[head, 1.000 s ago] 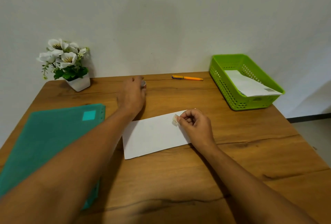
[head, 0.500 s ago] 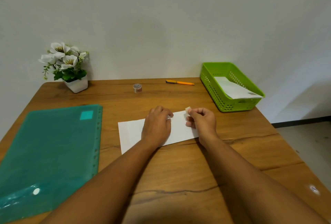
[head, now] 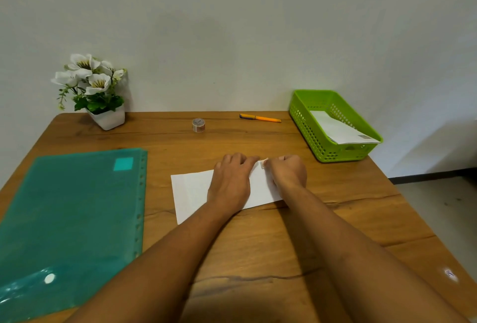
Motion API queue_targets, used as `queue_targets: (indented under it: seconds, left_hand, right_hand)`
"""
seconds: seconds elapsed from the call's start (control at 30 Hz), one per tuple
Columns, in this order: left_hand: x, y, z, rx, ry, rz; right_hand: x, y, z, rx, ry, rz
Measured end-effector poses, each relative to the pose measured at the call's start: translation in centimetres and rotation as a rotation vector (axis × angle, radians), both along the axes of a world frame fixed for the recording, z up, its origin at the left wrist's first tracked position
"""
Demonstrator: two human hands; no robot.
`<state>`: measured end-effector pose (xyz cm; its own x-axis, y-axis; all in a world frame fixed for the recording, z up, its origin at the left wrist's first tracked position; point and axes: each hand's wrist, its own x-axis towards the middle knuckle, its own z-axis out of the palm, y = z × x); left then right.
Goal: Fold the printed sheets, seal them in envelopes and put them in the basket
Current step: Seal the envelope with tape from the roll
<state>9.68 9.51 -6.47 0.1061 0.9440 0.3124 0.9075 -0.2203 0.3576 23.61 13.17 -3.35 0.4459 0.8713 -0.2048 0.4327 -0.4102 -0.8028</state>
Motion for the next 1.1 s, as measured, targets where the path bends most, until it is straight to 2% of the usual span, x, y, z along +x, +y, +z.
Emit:
queue_targets:
  seconds: [0.53,0.73,1.1]
  left_hand:
    - [-0.1,0.2,-0.3,-0.016,0.137,-0.032]
    - [0.0,0.2,-0.1,-0.032,0.148,-0.021]
    - [0.1,0.0,0.3,-0.054,0.155,-0.020]
  right_hand:
    - [0.0,0.9,-1.0,-0.022,-0.179,0.042]
    - [1.0,1.4,-1.1,-0.028,-0.128,0.127]
    - [1.3,1.5,-1.4,-0.011,-0.083,0.150]
